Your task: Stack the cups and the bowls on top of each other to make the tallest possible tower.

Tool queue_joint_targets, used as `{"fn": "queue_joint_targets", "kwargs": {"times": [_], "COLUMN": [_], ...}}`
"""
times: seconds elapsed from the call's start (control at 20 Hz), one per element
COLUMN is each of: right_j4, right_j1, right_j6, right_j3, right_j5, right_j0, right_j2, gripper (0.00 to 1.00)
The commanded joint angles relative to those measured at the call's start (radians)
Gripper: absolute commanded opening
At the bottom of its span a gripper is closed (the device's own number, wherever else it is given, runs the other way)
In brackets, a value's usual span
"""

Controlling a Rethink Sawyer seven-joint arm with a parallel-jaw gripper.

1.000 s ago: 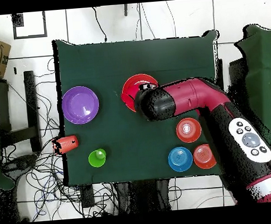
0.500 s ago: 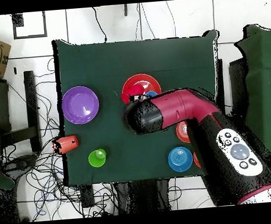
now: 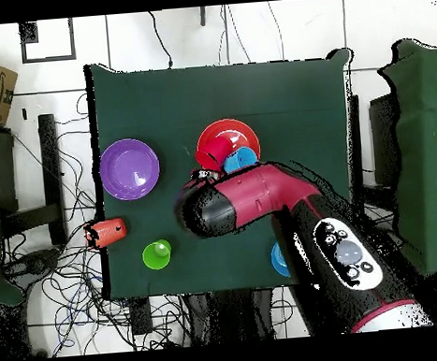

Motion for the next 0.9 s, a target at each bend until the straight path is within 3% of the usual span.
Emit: {"fn": "queue_joint_targets", "kwargs": {"times": [0.05, 0.9], "right_j4": [0.015, -0.039], "right_j1": [0.017, 0.048], "right_j6": [0.318, 0.488], "right_j3": [0.118, 0.161], "right_j5": [-0.091, -0.279], "right_j0": [0.072, 0.183], "right_j2": [-0.106, -0.189], "gripper": [1.0, 1.0]}}
